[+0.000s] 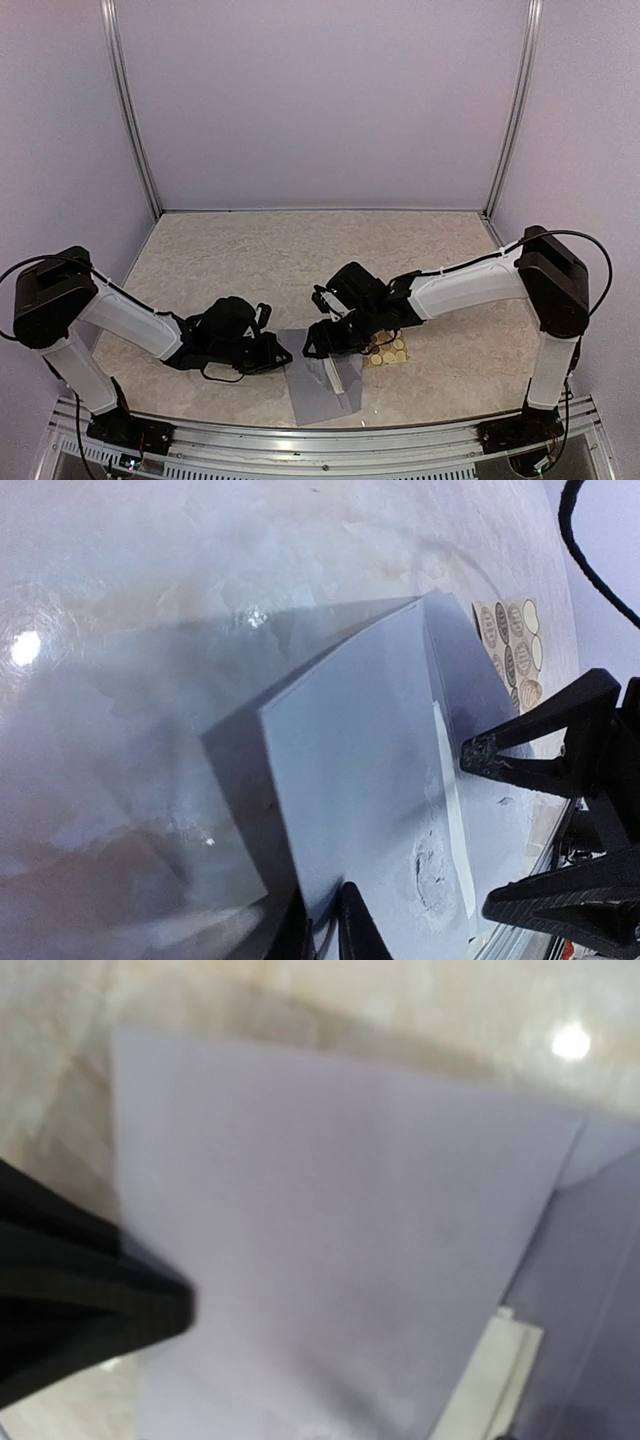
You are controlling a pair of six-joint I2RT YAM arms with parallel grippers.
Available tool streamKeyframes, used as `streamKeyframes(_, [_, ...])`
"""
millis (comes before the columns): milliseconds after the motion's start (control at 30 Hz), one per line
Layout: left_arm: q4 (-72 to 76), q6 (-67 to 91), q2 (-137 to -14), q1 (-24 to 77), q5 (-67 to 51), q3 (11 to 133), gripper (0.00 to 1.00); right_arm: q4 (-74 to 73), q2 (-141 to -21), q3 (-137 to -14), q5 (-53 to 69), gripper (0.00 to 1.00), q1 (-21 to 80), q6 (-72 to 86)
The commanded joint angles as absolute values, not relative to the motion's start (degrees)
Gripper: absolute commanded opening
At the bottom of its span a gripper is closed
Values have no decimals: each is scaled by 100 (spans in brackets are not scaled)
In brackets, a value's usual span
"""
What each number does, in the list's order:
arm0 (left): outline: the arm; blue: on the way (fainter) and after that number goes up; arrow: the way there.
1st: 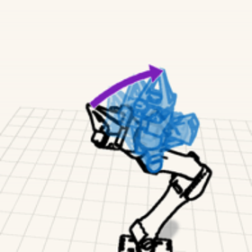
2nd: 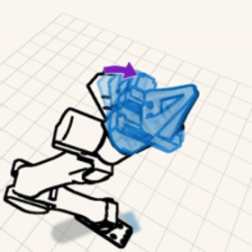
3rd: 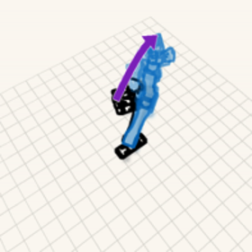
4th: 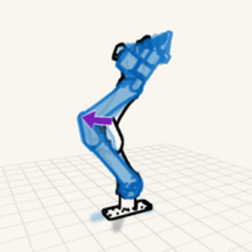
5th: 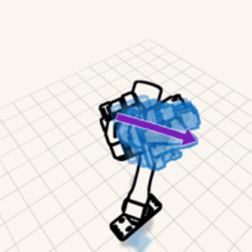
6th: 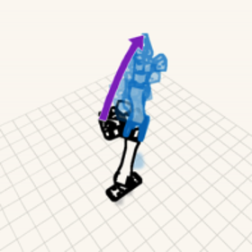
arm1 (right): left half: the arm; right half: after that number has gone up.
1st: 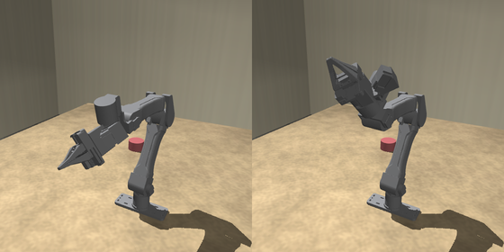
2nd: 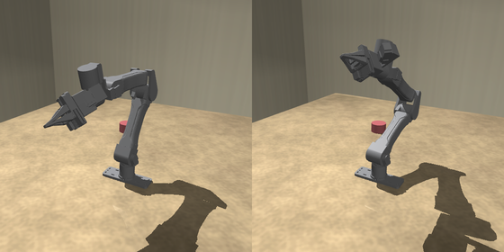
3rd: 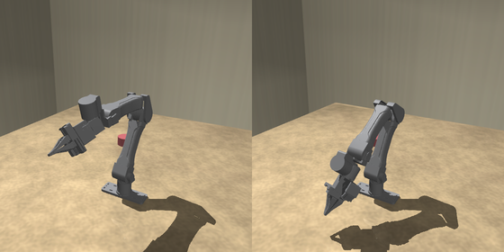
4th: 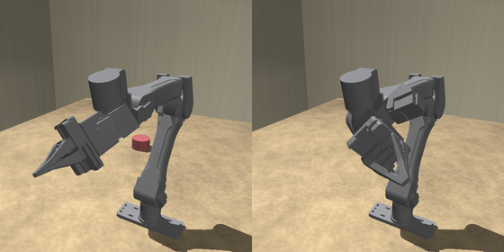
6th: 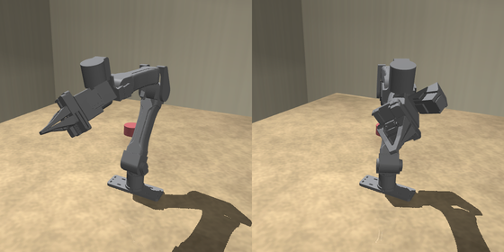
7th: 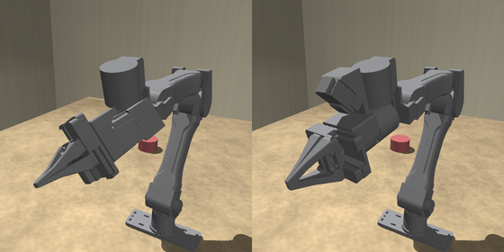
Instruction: Place the letter into the envelope and seal it
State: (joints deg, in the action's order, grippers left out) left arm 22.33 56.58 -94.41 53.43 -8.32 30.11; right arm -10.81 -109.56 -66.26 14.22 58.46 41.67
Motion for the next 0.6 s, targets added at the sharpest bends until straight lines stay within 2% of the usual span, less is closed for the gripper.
streamKeyframes(0, [2457,5517,-9297,5351,-858,2817,3,-1010,-10224,-6568,1017,70,5897,4130])
streamKeyframes(33, [2544,5495,-9241,5360,-873,2768,0,-1026,-10082,-6498,952,70,5870,4116])
streamKeyframes(200, [2974,5240,-8718,5357,-914,2499,0,-790,-9297,-5952,926,73,5586,4078])
streamKeyframes(567, [3520,4329,-6738,5351,-1384,1957,0,-403,-8042,-4536,1219,74,4400,4217])
